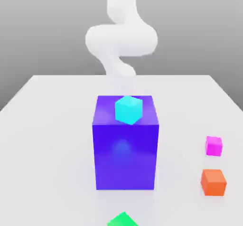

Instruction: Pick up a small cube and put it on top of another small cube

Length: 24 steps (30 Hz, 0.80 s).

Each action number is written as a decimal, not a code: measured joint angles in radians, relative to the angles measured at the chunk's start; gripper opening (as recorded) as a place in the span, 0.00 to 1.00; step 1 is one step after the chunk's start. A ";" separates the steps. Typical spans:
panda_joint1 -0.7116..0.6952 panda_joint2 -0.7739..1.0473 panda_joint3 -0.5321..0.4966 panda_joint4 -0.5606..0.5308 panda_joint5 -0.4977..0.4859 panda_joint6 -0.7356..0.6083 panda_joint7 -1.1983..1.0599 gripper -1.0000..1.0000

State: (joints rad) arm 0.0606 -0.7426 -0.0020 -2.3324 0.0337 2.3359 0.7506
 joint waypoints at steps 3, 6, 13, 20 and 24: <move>0.076 0.072 0.001 -0.040 0.039 0.044 -0.060 0.50; 0.144 0.142 0.012 -0.079 0.079 0.085 -0.118 0.50; 0.296 0.303 0.055 -0.167 0.153 0.181 -0.240 0.50; 0.427 0.461 0.129 -0.256 0.196 0.279 -0.340 0.50; 0.488 0.550 0.184 -0.308 0.195 0.338 -0.379 0.50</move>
State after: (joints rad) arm 0.5487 -0.1921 0.1816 -2.6401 0.2289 2.6736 0.3720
